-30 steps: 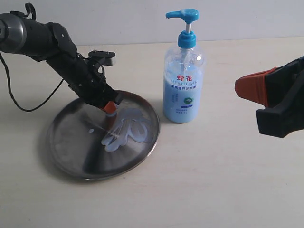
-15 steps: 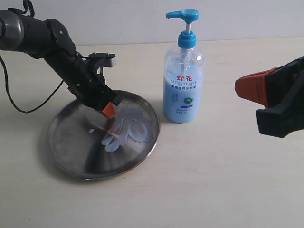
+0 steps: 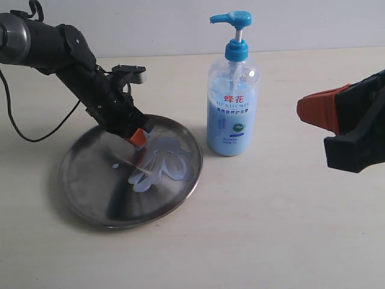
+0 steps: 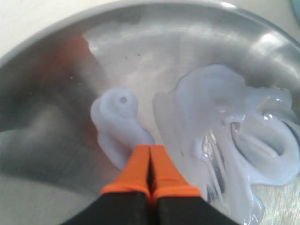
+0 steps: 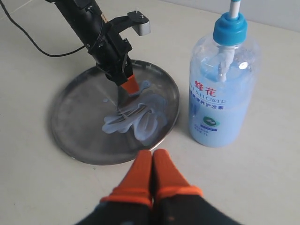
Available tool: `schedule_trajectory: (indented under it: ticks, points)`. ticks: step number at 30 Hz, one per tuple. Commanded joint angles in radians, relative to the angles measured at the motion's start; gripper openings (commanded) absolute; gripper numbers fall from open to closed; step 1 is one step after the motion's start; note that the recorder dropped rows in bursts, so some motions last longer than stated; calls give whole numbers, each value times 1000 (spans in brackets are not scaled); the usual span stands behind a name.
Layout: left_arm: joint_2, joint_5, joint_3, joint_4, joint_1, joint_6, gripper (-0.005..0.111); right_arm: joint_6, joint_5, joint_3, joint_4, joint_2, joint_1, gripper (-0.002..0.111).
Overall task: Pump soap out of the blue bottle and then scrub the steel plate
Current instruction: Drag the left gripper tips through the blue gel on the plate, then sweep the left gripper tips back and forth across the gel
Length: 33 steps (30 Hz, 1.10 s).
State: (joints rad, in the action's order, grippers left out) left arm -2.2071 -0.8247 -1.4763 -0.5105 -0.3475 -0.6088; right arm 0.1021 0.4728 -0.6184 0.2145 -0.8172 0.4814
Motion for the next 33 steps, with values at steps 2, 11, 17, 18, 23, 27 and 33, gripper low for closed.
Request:
schedule_trajectory:
  ticks: [2, 11, 17, 18, 23, 27, 33]
  points:
    - [13, 39, -4, 10, -3, 8, 0, 8, -48, 5, 3, 6, -5, 0]
    - [-6, 105, -4, 28, -3, 2, 0, 8, -56, 5, -7, 6, -5, 0]
    - [-18, 174, -8, 56, -3, 2, 0, 2, -56, 5, 21, 6, -5, 0]
    - [-20, 179, -13, 59, -3, 2, 0, 2, -56, 5, 21, 6, -5, 0]
    - [-33, 179, -25, 59, -3, 2, 0, 2, -57, 5, 20, 6, -5, 0]
    - [-36, 115, -25, 59, -3, -14, 0, 2, -57, 5, 22, 6, -5, 0]
    - [-36, -48, -27, 55, -3, -19, 0, 2, -57, 5, 22, 6, -5, 0]
